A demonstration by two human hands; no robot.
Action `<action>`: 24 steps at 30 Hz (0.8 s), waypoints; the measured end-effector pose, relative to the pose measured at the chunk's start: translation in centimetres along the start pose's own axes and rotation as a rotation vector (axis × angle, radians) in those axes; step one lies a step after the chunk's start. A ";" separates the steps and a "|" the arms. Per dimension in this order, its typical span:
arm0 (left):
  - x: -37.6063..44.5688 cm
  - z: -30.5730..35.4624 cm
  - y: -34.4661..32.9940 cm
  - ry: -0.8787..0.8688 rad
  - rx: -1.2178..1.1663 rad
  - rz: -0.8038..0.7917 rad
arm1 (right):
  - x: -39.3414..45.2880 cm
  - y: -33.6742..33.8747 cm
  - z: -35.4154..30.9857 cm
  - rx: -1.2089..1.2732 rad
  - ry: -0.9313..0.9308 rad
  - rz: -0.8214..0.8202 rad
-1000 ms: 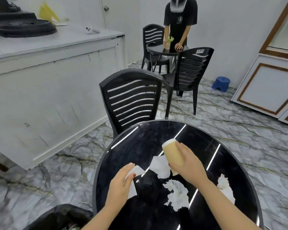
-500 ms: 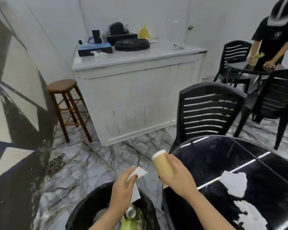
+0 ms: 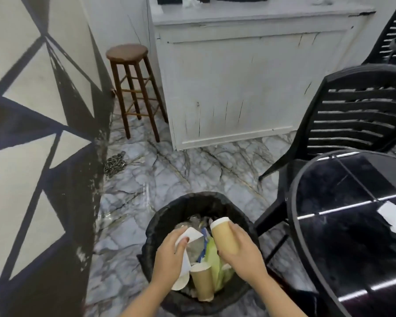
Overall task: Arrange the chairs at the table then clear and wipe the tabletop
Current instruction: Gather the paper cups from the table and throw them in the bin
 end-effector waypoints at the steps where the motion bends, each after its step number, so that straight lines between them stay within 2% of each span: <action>1: -0.3 -1.1 -0.1 0.019 0.011 -0.002 | -0.4 -1.2 0.7 0.003 -0.023 -0.018; 6: 0.1 -6.4 -1.7 0.091 -0.004 0.000 | -0.5 -6.6 4.6 -0.015 -0.055 -0.129; 11: 1.5 -13.0 -4.8 0.140 0.020 -0.026 | 1.6 -12.1 9.6 -0.019 -0.098 -0.131; 16: 1.2 -17.8 -6.2 0.131 0.075 -0.057 | 3.0 -15.8 12.4 -0.192 -0.110 -0.160; 20: 0.7 -17.0 -5.1 0.132 0.097 -0.089 | 2.0 -14.8 11.6 -0.214 -0.109 -0.138; 24: 0.9 -12.2 -3.5 0.108 0.107 -0.117 | 0.9 -10.0 7.7 -0.174 -0.074 -0.067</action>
Point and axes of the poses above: each hand's wrist, its own x-axis towards the middle knuckle, its own y-axis out of the back of the hand, z = x × y, the point moved 4 cm from there along x, towards the middle knuckle, and after that the axes turned 1 degree about z, right-handed, at the moved point
